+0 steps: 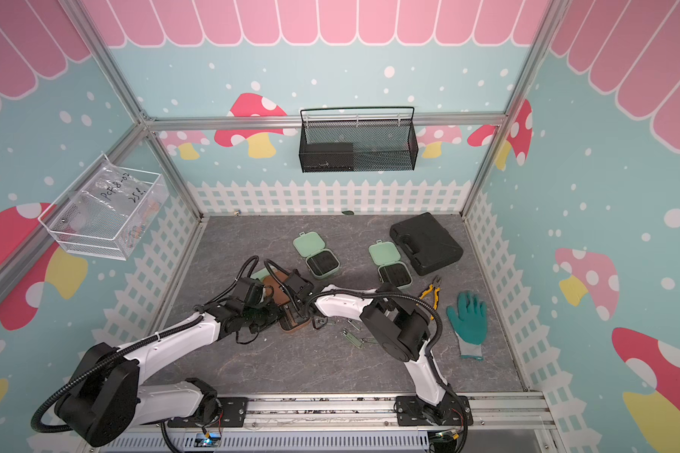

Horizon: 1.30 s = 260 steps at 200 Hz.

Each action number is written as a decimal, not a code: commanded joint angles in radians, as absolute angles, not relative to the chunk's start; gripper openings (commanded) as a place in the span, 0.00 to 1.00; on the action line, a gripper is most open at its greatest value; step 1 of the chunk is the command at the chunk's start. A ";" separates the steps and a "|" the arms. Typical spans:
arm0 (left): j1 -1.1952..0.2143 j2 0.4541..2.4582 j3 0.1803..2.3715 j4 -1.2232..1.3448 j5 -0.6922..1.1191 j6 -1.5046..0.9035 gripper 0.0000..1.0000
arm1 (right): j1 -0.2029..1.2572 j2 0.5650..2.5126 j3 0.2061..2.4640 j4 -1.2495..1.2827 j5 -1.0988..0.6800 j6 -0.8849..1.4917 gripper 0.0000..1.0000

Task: Organize nail clipper sets
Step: Place the nail clipper in the storage box.

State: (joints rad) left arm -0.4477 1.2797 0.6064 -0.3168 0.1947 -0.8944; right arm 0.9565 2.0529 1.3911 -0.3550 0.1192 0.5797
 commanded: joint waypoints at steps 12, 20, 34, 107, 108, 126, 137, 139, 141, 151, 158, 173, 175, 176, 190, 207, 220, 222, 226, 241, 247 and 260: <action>-0.451 1.275 0.593 -0.305 0.191 -0.904 0.22 | 0.954 2.105 1.413 -0.550 0.124 0.568 0.24; -0.452 1.276 0.593 -0.305 0.192 -0.904 0.22 | 0.954 2.097 1.438 -0.560 0.119 0.558 0.26; -0.451 1.276 0.593 -0.305 0.192 -0.904 0.22 | 0.954 2.085 1.478 -0.576 0.112 0.543 0.28; -0.451 1.287 0.600 -0.304 0.191 -0.903 0.22 | 0.953 2.059 1.591 -0.593 0.123 0.497 0.25; -0.451 1.286 0.600 -0.305 0.191 -0.902 0.22 | 0.953 2.059 1.592 -0.592 0.124 0.496 0.25; -0.451 1.289 0.600 -0.303 0.193 -0.903 0.22 | 0.951 2.088 1.615 -0.576 0.131 0.484 0.21; -0.451 1.289 0.600 -0.302 0.193 -0.902 0.22 | 0.950 2.110 1.632 -0.572 0.132 0.477 0.19; -0.451 1.289 0.600 -0.302 0.193 -0.902 0.22 | 0.949 2.113 1.635 -0.572 0.133 0.476 0.19; -0.451 1.289 0.600 -0.301 0.193 -0.902 0.22 | 0.949 2.117 1.639 -0.571 0.133 0.475 0.19; -0.451 1.287 0.599 -0.301 0.193 -0.903 0.21 | 0.947 2.136 1.653 -0.568 0.135 0.470 0.18; -0.451 1.288 0.599 -0.301 0.193 -0.902 0.21 | 0.946 2.149 1.663 -0.567 0.138 0.466 0.17; -0.451 1.288 0.598 -0.301 0.192 -0.901 0.21 | 0.939 2.169 1.676 -0.568 0.142 0.462 0.16; -0.451 1.288 0.599 -0.302 0.193 -0.900 0.21 | 0.938 2.172 1.676 -0.568 0.142 0.462 0.16; -0.451 1.288 0.599 -0.302 0.192 -0.901 0.21 | 0.938 2.172 1.677 -0.568 0.142 0.461 0.16; -0.451 1.289 0.599 -0.302 0.193 -0.900 0.21 | 0.930 2.184 1.678 -0.566 0.142 0.460 0.15; -0.451 1.291 0.600 -0.302 0.192 -0.900 0.21 | 0.925 2.190 1.673 -0.565 0.143 0.460 0.14; -0.451 1.293 0.603 -0.302 0.191 -0.899 0.21 | 0.923 2.193 1.664 -0.561 0.141 0.459 0.14; -0.451 1.294 0.602 -0.303 0.190 -0.899 0.21 | 0.923 2.193 1.663 -0.559 0.141 0.460 0.14; -0.451 1.295 0.603 -0.301 0.190 -0.899 0.21 | 0.923 2.193 1.659 -0.557 0.139 0.460 0.14; -0.451 1.302 0.603 -0.294 0.190 -0.900 0.21 | 0.922 2.192 1.640 -0.547 0.132 0.466 0.13; -0.451 1.305 0.601 -0.292 0.190 -0.899 0.20 | 0.921 2.191 1.629 -0.542 0.128 0.469 0.13; -0.451 1.314 0.603 -0.281 0.190 -0.900 0.19 | 0.921 2.183 1.600 -0.526 0.120 0.481 0.12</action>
State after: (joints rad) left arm -0.4477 1.2957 0.6060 -0.3126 0.1951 -0.8940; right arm 0.9237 2.1792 1.6493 -0.5346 0.1226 0.4713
